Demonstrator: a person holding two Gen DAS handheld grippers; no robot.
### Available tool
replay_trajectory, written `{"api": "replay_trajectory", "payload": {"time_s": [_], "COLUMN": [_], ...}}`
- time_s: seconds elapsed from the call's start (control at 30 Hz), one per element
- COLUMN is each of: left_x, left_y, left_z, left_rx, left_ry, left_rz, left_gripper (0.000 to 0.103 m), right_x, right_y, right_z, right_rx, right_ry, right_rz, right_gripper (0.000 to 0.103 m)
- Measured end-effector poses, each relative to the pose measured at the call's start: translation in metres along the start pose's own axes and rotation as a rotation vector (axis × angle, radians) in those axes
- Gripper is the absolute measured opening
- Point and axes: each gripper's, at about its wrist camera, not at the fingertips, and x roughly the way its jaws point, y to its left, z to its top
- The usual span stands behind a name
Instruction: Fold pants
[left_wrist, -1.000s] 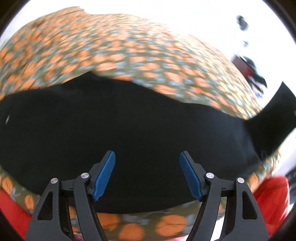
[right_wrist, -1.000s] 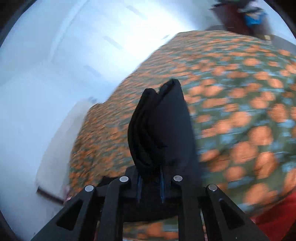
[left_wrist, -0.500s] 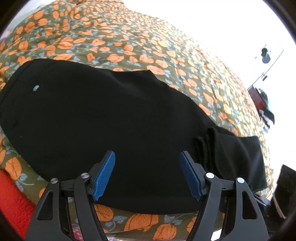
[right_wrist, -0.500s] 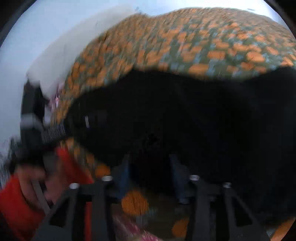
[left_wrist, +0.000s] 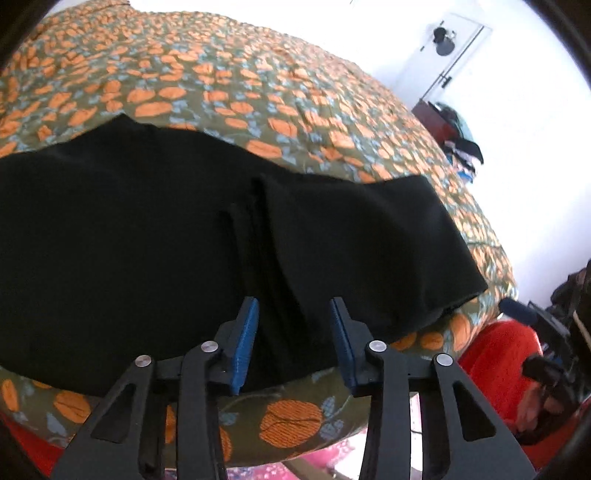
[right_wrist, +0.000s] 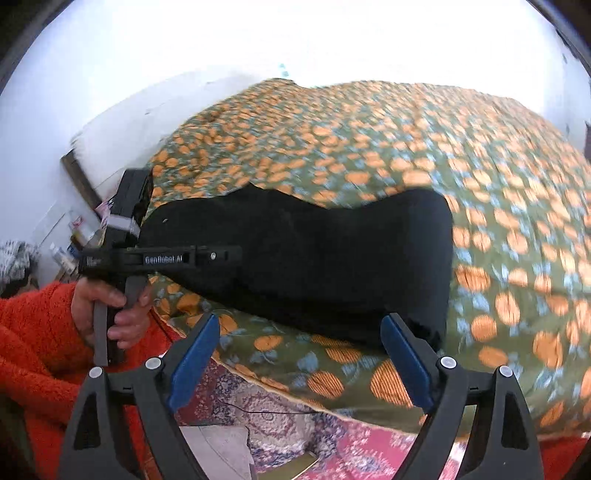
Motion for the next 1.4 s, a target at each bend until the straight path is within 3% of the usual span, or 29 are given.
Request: {"api": "replay_trajectory", "payload": {"time_s": [0.17, 0.27, 0.33, 0.53, 0.67, 0.77, 0.8, 0.83, 0.9, 0.97, 1.07, 1.17, 1.3, 1.4], "left_x": [0.008, 0.019, 0.023, -0.020, 0.002, 0.004, -0.001, -0.008, -0.022, -0.024, -0.003, 0.017, 0.027, 0.024], "left_y": [-0.008, -0.014, -0.015, -0.016, 0.017, 0.019, 0.017, 0.017, 0.022, 0.034, 0.045, 0.036, 0.021, 0.017], "left_z": [0.002, 0.005, 0.007, 0.006, -0.007, -0.005, -0.003, -0.001, 0.003, 0.007, 0.013, 0.016, 0.017, 0.018], "left_rx": [0.028, 0.040, 0.055, 0.067, -0.012, -0.027, -0.025, -0.024, -0.046, -0.088, -0.126, -0.078, -0.032, -0.046], "left_ry": [0.008, 0.030, 0.042, -0.021, 0.067, 0.070, 0.056, 0.030, -0.036, -0.057, 0.025, 0.094, 0.127, 0.123], "left_rz": [0.034, 0.054, 0.064, 0.055, 0.116, 0.114, 0.113, 0.110, 0.123, 0.136, 0.094, 0.090, 0.128, 0.146], "left_gripper": [0.037, 0.028, 0.011, 0.005, 0.005, 0.012, 0.022, 0.044, 0.074, 0.078, 0.074, 0.059, 0.054, 0.013], "right_x": [0.004, 0.007, 0.006, -0.003, -0.001, 0.005, 0.005, 0.004, 0.001, 0.002, 0.004, 0.004, 0.001, 0.000], "right_y": [-0.005, -0.004, -0.004, -0.009, -0.019, -0.024, -0.024, -0.022, -0.020, -0.021, -0.023, -0.024, -0.025, -0.029], "right_z": [0.005, 0.005, 0.003, 0.004, 0.005, 0.006, 0.006, 0.006, 0.005, 0.005, 0.004, 0.005, 0.005, 0.004], "right_rx": [-0.007, -0.010, -0.015, 0.007, 0.041, 0.063, 0.063, 0.056, 0.044, 0.043, 0.056, 0.061, 0.055, 0.069], "right_ry": [-0.005, -0.001, -0.005, -0.046, -0.045, -0.028, -0.026, -0.028, -0.034, -0.034, -0.028, -0.028, -0.041, -0.044], "right_rz": [0.005, 0.016, 0.014, -0.007, -0.007, -0.008, -0.006, -0.005, -0.007, -0.007, -0.005, -0.006, -0.014, -0.019], "right_gripper": [0.088, 0.088, 0.088, 0.088, 0.088, 0.088, 0.088, 0.088, 0.088, 0.088, 0.088, 0.088, 0.088, 0.088]}}
